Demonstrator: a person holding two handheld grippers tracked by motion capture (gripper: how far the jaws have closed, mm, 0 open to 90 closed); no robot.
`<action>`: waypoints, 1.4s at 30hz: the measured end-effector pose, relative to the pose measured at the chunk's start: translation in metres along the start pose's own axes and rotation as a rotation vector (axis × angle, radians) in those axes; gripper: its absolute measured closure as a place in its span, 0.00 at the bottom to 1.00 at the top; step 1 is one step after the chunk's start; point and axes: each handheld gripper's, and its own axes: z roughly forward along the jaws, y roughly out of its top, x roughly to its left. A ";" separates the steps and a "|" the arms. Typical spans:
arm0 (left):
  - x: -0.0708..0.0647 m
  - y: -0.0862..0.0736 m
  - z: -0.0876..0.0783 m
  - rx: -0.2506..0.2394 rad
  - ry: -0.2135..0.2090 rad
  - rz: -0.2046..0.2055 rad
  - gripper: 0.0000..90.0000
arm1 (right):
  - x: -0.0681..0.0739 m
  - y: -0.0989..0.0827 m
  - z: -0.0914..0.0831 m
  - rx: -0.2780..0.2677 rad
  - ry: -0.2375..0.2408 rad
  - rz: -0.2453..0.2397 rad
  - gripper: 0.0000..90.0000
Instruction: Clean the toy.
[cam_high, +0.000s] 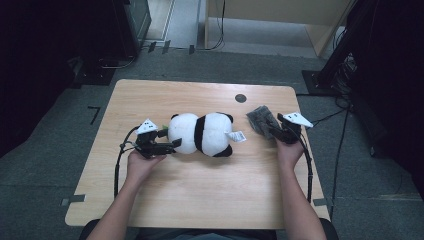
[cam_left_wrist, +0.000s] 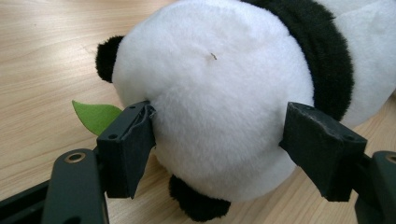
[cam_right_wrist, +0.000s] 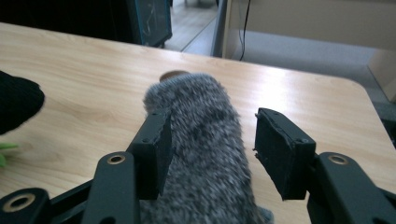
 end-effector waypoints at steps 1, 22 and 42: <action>0.000 0.000 0.000 0.000 0.000 0.001 0.27 | -0.002 -0.003 0.002 0.016 0.008 0.007 0.52; -0.001 -0.003 0.000 -0.008 0.011 0.010 0.29 | 0.008 -0.023 0.020 0.164 0.031 -0.021 0.76; -0.004 0.004 -0.001 0.019 0.033 0.011 0.29 | 0.032 0.028 -0.003 0.163 0.097 -0.059 0.87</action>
